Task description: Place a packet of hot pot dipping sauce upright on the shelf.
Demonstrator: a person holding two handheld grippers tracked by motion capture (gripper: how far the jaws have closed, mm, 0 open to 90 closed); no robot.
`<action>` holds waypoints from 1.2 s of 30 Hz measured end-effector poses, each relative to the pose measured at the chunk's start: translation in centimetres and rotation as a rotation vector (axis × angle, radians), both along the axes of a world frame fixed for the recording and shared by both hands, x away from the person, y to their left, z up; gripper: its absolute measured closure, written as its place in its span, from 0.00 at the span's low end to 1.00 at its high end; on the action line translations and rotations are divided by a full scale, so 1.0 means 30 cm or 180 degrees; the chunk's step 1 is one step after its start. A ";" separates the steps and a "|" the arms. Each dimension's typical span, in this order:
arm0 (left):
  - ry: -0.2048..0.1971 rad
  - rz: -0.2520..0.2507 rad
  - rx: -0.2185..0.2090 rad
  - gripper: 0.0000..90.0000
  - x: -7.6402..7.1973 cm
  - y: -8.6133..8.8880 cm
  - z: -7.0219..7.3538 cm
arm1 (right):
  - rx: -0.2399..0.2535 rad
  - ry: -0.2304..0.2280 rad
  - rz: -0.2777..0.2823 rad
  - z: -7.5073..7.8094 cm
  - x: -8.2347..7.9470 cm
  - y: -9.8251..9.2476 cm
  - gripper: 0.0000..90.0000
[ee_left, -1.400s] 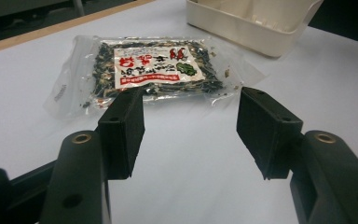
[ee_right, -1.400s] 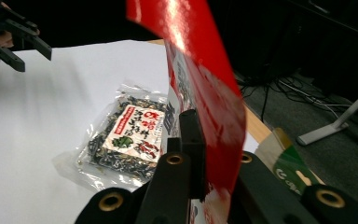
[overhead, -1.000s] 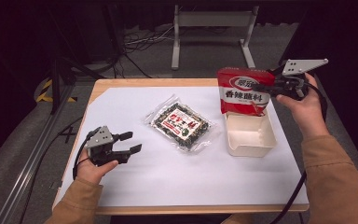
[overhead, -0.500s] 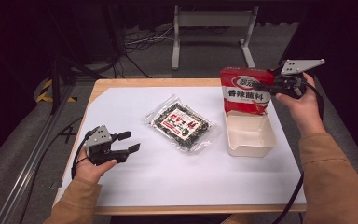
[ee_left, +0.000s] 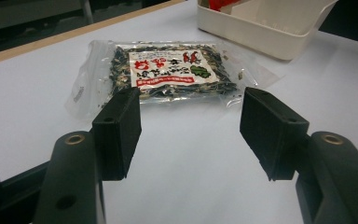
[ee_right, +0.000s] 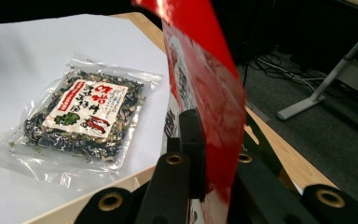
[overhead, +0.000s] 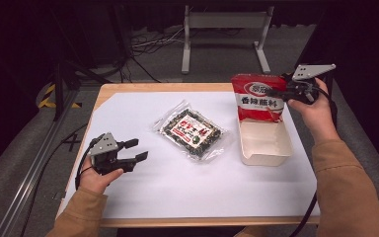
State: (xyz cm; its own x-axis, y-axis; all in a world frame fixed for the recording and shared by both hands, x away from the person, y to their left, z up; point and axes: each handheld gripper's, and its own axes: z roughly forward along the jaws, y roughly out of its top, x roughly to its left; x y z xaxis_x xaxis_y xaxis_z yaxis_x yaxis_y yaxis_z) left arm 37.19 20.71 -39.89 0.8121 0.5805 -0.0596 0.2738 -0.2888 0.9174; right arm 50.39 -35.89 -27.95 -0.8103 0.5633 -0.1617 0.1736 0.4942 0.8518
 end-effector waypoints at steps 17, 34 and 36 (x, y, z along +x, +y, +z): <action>0.0034 -0.0006 0.0010 0.43 0.001 -0.002 -0.004 | 0.0003 0.0065 0.0057 -0.053 0.018 0.011 0.99; 0.0054 -0.0019 0.0033 0.41 0.003 -0.007 -0.008 | -0.0003 0.0274 -0.0163 -0.113 0.010 -0.024 0.99; 0.0055 -0.0024 0.0029 0.41 0.003 -0.009 -0.009 | -0.0011 0.0287 -0.0178 -0.115 0.008 -0.027 0.99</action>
State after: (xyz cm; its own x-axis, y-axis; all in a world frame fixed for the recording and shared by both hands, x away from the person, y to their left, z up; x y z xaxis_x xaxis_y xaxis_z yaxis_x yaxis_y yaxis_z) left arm 37.28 20.46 -40.16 0.8153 0.5749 -0.0685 0.2874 -0.2991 0.9099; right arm 50.64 -36.69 -31.40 -0.7890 0.6075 -0.0916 0.2768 0.4846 0.8298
